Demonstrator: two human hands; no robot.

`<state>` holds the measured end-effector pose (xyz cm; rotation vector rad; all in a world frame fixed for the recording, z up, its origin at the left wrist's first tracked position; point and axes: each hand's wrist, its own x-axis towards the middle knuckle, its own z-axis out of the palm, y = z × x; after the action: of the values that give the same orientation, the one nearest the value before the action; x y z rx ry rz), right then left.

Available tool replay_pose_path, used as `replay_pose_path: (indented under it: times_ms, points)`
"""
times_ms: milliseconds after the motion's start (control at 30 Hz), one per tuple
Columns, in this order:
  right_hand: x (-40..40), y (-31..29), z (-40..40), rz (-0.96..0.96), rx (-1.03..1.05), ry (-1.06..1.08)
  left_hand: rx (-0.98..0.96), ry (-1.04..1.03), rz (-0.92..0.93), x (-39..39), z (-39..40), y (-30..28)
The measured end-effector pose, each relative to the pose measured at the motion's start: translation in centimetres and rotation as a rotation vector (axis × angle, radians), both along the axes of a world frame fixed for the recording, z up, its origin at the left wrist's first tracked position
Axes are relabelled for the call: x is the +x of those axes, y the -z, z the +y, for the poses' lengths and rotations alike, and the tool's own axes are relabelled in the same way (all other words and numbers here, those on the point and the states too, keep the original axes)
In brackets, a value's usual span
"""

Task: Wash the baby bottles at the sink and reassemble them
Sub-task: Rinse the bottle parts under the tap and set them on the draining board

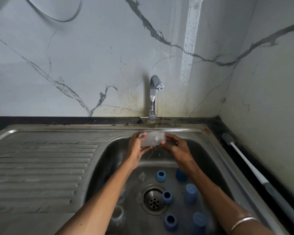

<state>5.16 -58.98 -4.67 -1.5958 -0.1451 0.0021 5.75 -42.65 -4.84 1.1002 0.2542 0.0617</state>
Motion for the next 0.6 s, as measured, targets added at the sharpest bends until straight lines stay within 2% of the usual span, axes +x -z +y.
replay_pose_path:
  times_ms: [200, 300, 467, 600]
  points:
    - [-0.2, 0.1, 0.7, -0.062, -0.058, -0.112, -0.230, 0.027, 0.213, -1.6, -1.1, 0.1]
    - [-0.2, 0.0, 1.3, -0.067, -0.077, -0.089, -0.272, 0.088, 0.236, -2.0, -1.9, -0.1]
    - [0.4, 0.7, 2.2, -0.145, -0.256, -0.028, -0.029, 0.173, 0.192, -2.4, -2.4, -0.7]
    - [0.7, 0.9, 1.8, -0.121, -0.317, 0.058, 0.209, 0.113, 0.121, -1.8, -2.3, -0.2]
